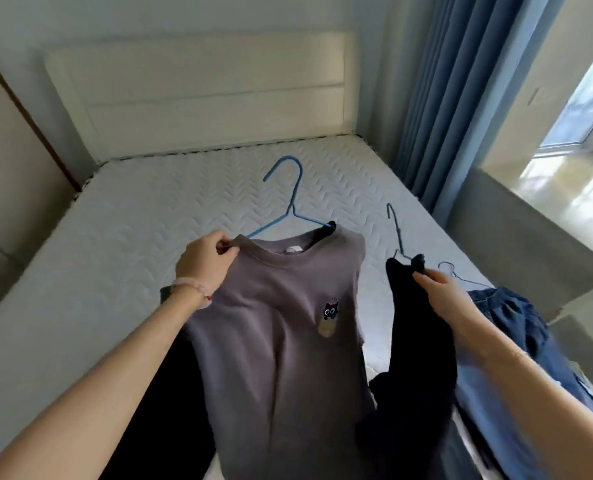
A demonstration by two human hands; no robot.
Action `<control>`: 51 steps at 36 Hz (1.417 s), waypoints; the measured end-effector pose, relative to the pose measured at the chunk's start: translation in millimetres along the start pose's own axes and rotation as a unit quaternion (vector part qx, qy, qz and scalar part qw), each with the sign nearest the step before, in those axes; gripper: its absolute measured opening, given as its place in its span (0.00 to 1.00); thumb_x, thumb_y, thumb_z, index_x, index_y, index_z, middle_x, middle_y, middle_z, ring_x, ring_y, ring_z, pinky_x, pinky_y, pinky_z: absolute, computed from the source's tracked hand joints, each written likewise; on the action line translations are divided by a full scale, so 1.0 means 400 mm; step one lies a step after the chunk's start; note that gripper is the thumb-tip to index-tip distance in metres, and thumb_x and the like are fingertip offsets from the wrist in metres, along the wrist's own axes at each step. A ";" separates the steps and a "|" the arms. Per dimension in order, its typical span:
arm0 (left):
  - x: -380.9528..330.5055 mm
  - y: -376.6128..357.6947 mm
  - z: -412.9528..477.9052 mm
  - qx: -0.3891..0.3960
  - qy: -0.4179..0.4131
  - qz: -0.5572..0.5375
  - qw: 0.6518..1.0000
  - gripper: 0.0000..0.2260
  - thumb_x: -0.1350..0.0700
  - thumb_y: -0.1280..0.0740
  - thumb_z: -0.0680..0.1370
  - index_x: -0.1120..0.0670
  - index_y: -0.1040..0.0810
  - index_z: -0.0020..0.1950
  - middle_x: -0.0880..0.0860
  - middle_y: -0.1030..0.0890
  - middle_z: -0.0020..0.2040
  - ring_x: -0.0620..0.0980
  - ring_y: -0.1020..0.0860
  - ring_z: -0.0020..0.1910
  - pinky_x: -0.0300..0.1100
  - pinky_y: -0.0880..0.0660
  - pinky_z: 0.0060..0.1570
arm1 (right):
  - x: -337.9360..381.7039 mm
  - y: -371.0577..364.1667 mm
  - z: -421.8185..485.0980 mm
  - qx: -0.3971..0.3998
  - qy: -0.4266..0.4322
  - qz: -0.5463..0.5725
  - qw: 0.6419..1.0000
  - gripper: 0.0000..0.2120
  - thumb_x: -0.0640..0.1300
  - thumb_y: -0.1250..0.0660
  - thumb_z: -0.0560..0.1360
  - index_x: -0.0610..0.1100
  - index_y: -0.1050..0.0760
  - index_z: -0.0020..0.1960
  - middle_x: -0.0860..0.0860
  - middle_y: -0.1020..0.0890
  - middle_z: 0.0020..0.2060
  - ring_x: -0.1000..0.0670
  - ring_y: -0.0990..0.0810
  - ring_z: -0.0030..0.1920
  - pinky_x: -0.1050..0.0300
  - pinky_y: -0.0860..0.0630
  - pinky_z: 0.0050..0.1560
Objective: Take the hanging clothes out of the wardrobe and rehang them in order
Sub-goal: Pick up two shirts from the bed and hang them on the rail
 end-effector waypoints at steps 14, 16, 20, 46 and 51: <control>-0.099 0.498 -0.262 -0.118 0.053 -0.075 0.989 0.08 0.59 0.31 0.74 0.60 0.22 0.51 0.55 0.21 0.46 0.51 0.26 0.46 0.40 0.33 0.46 | 0.306 0.135 -0.299 0.129 0.175 0.037 0.975 0.11 0.41 0.40 0.79 0.40 0.24 0.58 0.46 0.20 0.41 0.56 0.20 0.29 0.69 0.26 0.28; -0.085 0.522 -0.325 -0.066 0.080 -0.119 0.988 0.03 0.60 0.31 0.75 0.56 0.22 0.47 0.53 0.22 0.44 0.50 0.26 0.46 0.39 0.31 0.45 | 0.321 0.140 -0.333 0.139 0.210 0.010 0.968 0.12 0.41 0.40 0.79 0.39 0.24 0.59 0.47 0.20 0.41 0.53 0.21 0.32 0.71 0.26 0.28; -0.078 0.558 -0.495 -0.029 0.119 -0.205 0.971 0.07 0.63 0.34 0.76 0.52 0.25 0.43 0.51 0.23 0.40 0.47 0.26 0.42 0.28 0.28 0.38 | 0.357 0.160 -0.419 0.116 0.314 -0.067 0.940 0.07 0.41 0.41 0.80 0.43 0.24 0.50 0.45 0.22 0.39 0.48 0.26 0.32 0.72 0.34 0.22; 0.040 1.128 -1.687 -0.422 0.338 -0.198 0.817 0.10 0.60 0.37 0.78 0.59 0.22 0.58 0.57 0.19 0.48 0.48 0.20 0.41 0.32 0.23 0.34 | 0.546 -0.415 -1.183 0.428 0.531 -0.026 0.731 0.07 0.41 0.38 0.77 0.42 0.21 0.48 0.42 0.18 0.38 0.46 0.24 0.37 0.55 0.30 0.39; 0.091 1.255 -1.842 -0.464 0.366 -0.096 0.801 0.09 0.60 0.38 0.79 0.59 0.22 0.57 0.57 0.19 0.51 0.48 0.22 0.42 0.31 0.25 0.35 | 0.591 -0.546 -1.396 0.433 0.578 -0.023 0.691 0.07 0.42 0.38 0.77 0.41 0.24 0.43 0.39 0.19 0.38 0.45 0.26 0.38 0.54 0.32 0.39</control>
Point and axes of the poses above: each hand's wrist, its own z-axis towards the middle knuckle, its own y-axis out of the back of the hand, x = y × z, the point moved 8 cm from there along z, towards the middle knuckle
